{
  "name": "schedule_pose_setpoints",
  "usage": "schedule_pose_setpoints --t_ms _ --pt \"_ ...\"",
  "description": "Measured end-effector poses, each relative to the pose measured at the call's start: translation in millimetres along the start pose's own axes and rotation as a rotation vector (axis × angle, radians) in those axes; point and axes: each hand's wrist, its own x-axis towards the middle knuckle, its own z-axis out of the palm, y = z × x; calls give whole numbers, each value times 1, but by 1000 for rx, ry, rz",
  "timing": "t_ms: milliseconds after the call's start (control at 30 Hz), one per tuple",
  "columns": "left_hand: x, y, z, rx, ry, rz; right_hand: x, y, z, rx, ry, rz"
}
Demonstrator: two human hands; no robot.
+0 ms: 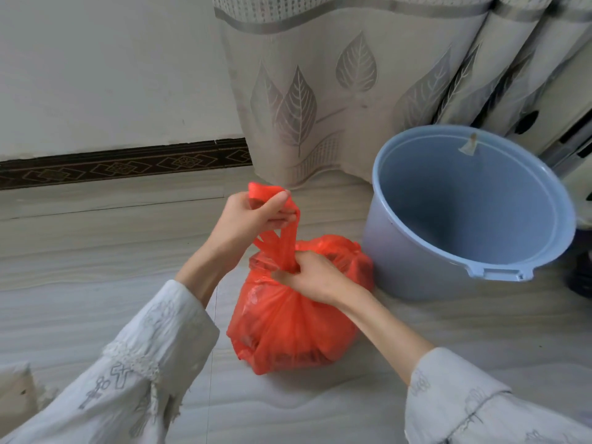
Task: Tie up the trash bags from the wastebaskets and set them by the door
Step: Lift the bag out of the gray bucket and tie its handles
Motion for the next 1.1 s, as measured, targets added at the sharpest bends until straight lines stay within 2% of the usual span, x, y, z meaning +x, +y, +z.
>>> schedule_pose_setpoints --t_ms 133,200,300,367,467,633,833,900,1000,1033,1100 --pt "-1 -17 -4 339 24 130 -2 7 -1 -58 59 -7" --pt "-6 -32 -4 521 8 124 -1 6 -2 -39 64 24" --pt "-16 -57 -8 942 -70 99 1 3 -6 53 77 99" --pt "-23 -66 -10 1061 -88 75 2 3 -9 25 125 95" --pt "-32 -65 -8 971 -77 66 2 7 -14 -47 194 76" --pt "-32 -43 -10 712 -62 231 9 23 -28 41 164 158" --pt "-46 -29 13 648 -319 337 10 32 -31 371 108 166" --pt "-47 -29 14 652 -417 300 9 33 -30 443 100 127" --pt "-40 -30 4 653 -548 81 5 40 -33 515 96 96" --pt "-37 -34 -1 634 -528 6 4 42 -34 525 89 100" --pt "-28 -44 -7 588 -369 -47 2 47 -37 500 68 102"
